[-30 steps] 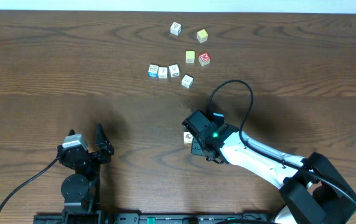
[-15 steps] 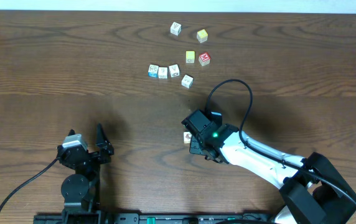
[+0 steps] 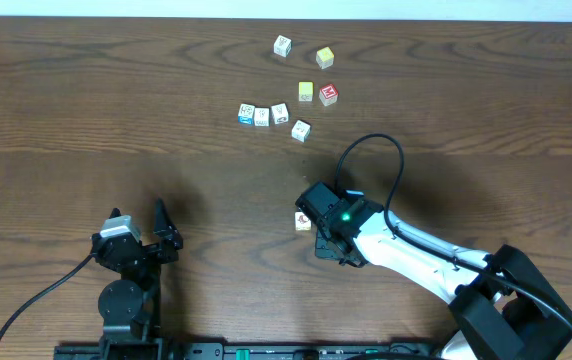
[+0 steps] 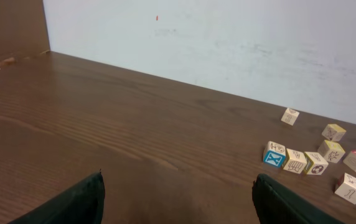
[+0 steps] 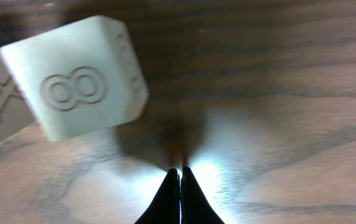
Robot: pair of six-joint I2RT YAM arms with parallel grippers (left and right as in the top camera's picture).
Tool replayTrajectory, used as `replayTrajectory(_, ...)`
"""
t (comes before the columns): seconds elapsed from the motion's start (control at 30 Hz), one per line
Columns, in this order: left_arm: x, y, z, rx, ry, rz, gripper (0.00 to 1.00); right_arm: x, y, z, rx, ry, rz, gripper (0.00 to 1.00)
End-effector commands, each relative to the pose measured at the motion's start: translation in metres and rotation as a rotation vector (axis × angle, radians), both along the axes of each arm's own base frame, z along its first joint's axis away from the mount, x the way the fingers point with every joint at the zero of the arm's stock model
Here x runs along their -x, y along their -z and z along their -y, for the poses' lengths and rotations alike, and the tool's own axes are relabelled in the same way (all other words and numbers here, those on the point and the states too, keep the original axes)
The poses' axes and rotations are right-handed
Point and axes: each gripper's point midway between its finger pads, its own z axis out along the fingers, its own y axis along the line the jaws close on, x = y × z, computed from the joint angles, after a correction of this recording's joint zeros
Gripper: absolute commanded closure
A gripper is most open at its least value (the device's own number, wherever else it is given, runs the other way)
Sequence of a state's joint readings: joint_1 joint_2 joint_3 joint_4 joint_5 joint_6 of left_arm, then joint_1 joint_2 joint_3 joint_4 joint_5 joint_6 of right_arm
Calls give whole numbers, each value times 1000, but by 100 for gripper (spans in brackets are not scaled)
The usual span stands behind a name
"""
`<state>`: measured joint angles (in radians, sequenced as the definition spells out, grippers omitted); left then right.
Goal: Lift 4 blocks
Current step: 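Rotate the right gripper and nudge the 8 block flush against the acorn block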
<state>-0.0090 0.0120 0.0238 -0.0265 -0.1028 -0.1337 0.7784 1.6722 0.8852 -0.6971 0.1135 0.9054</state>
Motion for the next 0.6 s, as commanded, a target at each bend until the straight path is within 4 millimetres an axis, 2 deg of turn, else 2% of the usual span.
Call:
replayTrajectory(0.0,1,19,-2,-3,-9,-58,23,-13,-6,12,61,4,78,99)
replayTrajectory(0.13,1,19,-2,-3,-9,-58,24,-25,-8,25,90,34,110,99)
replayTrajectory(0.27,1,19,-2,-3,-9,-58,23,-41,-9,29,78,-14,135,99)
replayTrajectory(0.43,1,19,-2,-3,-9,-58,24,-59,-11,23,11,-99,156,99)
replayTrajectory(0.57,1,19,-2,-3,-9,-58,24,-64,-12,11,-72,-150,154,99)
